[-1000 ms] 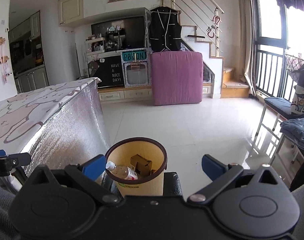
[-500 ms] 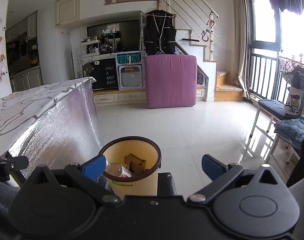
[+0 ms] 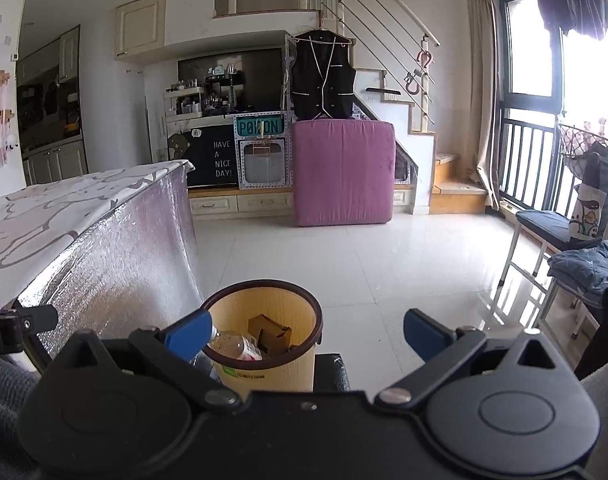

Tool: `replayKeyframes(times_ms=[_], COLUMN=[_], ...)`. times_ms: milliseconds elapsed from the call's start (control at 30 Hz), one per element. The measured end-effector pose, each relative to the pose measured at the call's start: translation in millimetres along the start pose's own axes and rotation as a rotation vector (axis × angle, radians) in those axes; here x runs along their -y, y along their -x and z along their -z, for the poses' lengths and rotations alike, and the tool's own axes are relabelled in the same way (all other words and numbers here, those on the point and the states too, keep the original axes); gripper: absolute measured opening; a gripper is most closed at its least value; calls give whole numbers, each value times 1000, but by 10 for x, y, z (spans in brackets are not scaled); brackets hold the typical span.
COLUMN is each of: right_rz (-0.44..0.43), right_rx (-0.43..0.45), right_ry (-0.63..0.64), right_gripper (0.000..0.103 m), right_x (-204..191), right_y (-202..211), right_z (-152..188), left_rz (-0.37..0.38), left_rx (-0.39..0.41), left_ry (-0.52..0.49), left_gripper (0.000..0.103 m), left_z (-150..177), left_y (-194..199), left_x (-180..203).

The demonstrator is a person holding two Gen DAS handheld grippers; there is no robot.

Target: Collect trash

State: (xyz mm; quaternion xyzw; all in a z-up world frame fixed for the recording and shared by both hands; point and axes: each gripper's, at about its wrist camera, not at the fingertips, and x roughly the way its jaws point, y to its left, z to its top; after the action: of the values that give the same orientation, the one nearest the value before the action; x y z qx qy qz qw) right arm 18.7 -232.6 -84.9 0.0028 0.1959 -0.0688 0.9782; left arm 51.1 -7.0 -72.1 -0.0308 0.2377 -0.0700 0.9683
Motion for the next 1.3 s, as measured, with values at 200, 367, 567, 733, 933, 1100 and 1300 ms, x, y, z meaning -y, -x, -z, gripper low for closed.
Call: replayKeyframes(times_ms=[200, 367, 567, 733, 933, 1100, 1300], right_rz=[2, 2, 2, 3, 3, 3, 3], right_rx=[-2, -3, -4, -4, -5, -5, -5], right_ry=[-3, -4, -2, -1, -1, -1, -1], right_gripper=[103, 103, 103, 103, 103, 103, 103], right_x=[-3, -1, 1, 4, 3, 4, 3], right_y=[-1, -1, -1, -3, -2, -2, -2], right_z=[0, -3, 3, 5, 2, -1, -5], left_rz=[-1, -2, -2, -6, -11, -12, -13], left_rx=[2, 1, 0, 1, 3, 3, 3], left_ry=[-1, 0, 0, -1, -4, -4, -3], left_gripper=[103, 103, 103, 103, 103, 103, 103], left_z=[5, 5, 5, 12, 19, 17, 18], left_y=[0, 7, 7, 18, 23, 24, 23], left_x=[6, 15, 13, 24, 20, 24, 21])
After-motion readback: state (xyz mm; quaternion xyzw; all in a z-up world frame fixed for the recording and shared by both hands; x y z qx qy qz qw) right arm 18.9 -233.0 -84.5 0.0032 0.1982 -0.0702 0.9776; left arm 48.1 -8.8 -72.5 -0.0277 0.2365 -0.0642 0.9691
